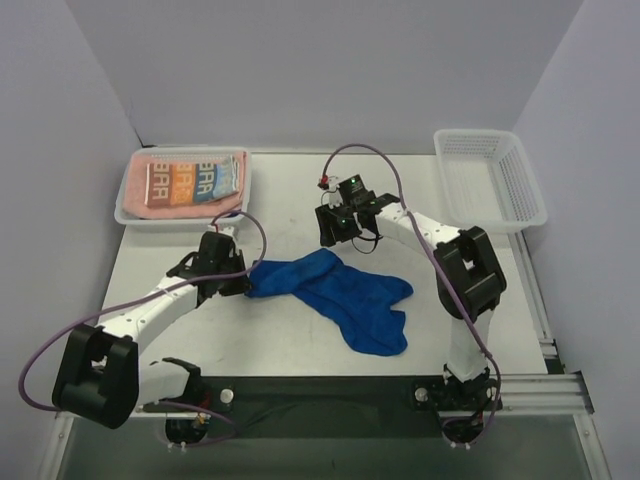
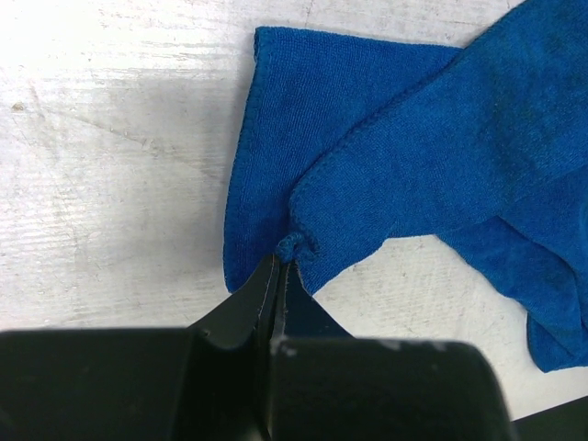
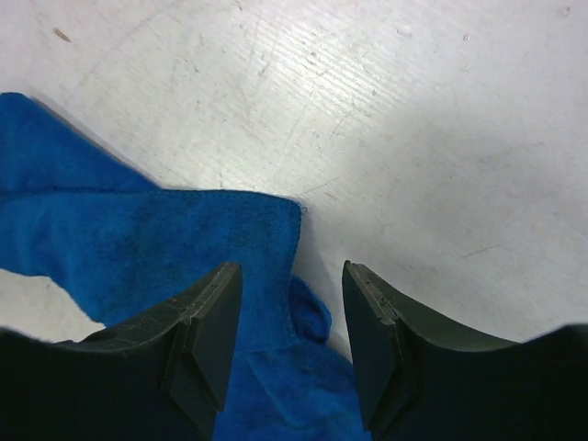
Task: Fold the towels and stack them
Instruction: Flatten out the crumpled towel
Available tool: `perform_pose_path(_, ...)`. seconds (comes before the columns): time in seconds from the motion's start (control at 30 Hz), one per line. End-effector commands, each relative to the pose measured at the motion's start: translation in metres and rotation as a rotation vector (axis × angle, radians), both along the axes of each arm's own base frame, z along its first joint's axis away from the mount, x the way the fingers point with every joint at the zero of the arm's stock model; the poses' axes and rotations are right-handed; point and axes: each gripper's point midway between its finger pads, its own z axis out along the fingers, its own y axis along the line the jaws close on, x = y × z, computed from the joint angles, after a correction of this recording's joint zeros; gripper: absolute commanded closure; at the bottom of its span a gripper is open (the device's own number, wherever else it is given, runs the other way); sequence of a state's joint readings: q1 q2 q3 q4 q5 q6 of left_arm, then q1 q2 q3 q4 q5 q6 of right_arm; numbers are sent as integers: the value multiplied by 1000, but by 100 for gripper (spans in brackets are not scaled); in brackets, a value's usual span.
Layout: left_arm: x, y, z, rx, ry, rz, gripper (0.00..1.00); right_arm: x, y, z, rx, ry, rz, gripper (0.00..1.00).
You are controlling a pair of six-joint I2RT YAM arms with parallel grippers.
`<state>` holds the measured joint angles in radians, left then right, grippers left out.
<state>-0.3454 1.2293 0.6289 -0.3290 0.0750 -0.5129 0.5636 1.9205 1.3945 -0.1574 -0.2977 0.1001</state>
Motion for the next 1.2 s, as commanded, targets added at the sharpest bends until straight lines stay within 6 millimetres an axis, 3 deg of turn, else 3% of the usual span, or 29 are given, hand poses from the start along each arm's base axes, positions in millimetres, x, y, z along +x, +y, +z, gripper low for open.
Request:
perform_pose_path(0.0,0,1,1,2,-10,9,100,-1,1,-13,-40,31,42,53)
perform_pose_path(0.47,-9,4,1,10,-6,8,100,-6,25,-54,-9,147,103,55)
perform_pose_path(0.7,-12,5,1,10,-8,5,100,-10,31,-58,17,182,123,62)
perform_pose_path(0.87,-10,5,3,9,-15,2,100,-12,30,-55,14,188,122,72)
perform_pose_path(0.9,-10,5,4,8,-18,2,100,-12,28,-54,12,185,122,80)
perform_pose_path(1.07,-9,5,7,12,-26,4,100,-9,28,-45,19,175,124,97)
perform_pose_path(1.17,-8,7,10,16,-34,6,100,-7,30,-34,35,161,132,100)
